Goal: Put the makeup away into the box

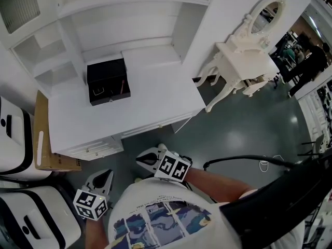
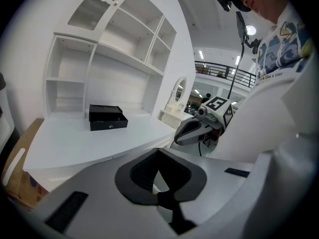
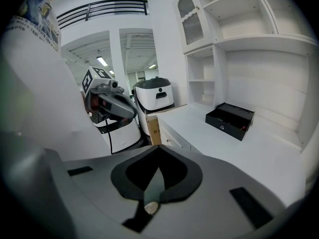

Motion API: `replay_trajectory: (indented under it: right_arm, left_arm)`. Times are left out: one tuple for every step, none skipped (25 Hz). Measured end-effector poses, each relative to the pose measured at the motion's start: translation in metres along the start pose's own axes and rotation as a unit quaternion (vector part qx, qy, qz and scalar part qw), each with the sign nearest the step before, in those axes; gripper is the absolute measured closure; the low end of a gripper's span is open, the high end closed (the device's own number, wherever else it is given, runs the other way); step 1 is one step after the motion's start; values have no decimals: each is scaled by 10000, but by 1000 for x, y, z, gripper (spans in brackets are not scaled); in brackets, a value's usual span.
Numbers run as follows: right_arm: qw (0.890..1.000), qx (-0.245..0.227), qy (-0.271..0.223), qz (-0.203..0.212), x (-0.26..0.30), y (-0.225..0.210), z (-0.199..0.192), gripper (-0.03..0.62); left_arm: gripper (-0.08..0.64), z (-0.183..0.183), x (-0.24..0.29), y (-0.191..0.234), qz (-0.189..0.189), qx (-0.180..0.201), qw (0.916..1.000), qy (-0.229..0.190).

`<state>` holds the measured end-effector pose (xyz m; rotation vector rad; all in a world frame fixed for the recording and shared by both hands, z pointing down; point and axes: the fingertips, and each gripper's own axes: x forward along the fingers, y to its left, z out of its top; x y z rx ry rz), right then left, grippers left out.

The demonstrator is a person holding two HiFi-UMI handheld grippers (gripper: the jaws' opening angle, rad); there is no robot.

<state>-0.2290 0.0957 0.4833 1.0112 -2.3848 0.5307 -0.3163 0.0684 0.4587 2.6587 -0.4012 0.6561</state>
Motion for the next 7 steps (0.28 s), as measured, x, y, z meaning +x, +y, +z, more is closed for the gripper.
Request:
replay_trajectory:
  right_arm:
    - [10000,3,5,7,2,0,1,566]
    - [10000,4,8,13,3,-1,2,566]
    - [10000,4,8,19,4,-1,3,567]
    - [10000,1,3,25,6,-1,4,566]
    - [10000,-4,-5,29,7,-2,5,568]
    - [10000,-10,-17,32,9,-3,7,566]
    - [10000,-17,-29,34,10,-4,9,567]
  left_arm:
    - [546,0,-1,1,2,-9,10000,4]
    - [546,0,-1,3,6,-16,10000,10]
    - [546,0,-2,4,13,-21,10000,16]
    - [546,0,-3,6,21,-23,10000,23]
    - [546,1,-4,8,32,-23,10000,28]
    - [546,1,-5,10,44,-21,10000,31]
    - [546,1,-6,12,56,-19,10000,35]
